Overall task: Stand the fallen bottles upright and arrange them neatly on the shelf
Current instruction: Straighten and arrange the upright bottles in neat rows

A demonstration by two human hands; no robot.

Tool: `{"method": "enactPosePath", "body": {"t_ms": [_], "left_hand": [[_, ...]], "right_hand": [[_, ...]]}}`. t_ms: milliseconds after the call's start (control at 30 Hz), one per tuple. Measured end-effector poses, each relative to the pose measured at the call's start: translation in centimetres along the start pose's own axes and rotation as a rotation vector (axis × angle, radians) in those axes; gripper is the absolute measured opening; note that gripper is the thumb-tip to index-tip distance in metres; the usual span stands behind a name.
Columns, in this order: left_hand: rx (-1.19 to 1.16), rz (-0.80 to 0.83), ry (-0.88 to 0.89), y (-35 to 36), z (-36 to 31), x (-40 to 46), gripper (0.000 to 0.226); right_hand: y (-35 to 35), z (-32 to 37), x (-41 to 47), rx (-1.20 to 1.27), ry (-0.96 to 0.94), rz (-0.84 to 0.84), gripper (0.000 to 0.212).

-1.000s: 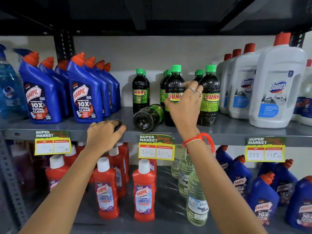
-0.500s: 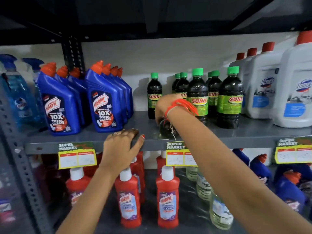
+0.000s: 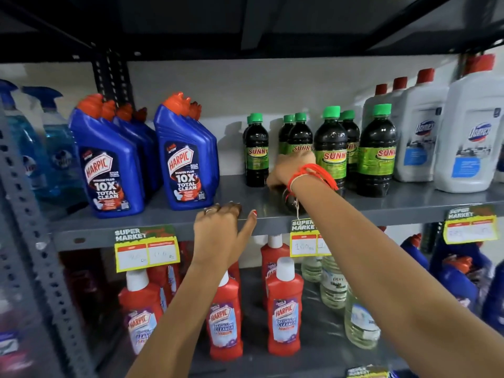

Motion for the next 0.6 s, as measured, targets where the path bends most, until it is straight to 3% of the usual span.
{"method": "enactPosePath", "body": {"t_ms": [100, 267, 433, 600], "left_hand": [[-0.008, -0.002, -0.007, -0.1, 0.0, -0.1, 0.051], [-0.007, 0.006, 0.0, 0.0, 0.1, -0.1, 0.052], [-0.024, -0.011, -0.004, 0.1, 0.1, -0.2, 0.053], [-0.037, -0.017, -0.016, 0.1, 0.0, -0.1, 0.059]], "right_hand": [[-0.7, -0.3, -0.3, -0.016, 0.121, -0.229, 0.039], [-1.8, -1.5, -0.5, 0.417, 0.195, -0.539, 0.053], [-2.2, -1.8, -0.2, 0.877, 0.125, -0.584, 0.081], [-0.2, -1.5, -0.4, 1.136, -0.003, -0.56, 0.077]]}}
Point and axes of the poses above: each hand's wrist, its own x-axis towards the middle knuckle, its own y-axis out of the palm, z = x × y, the point moved 1 cm from there along x, towards the middle knuckle, and after that the axes turned 8 degrees about -z, right-handed, at the moved point
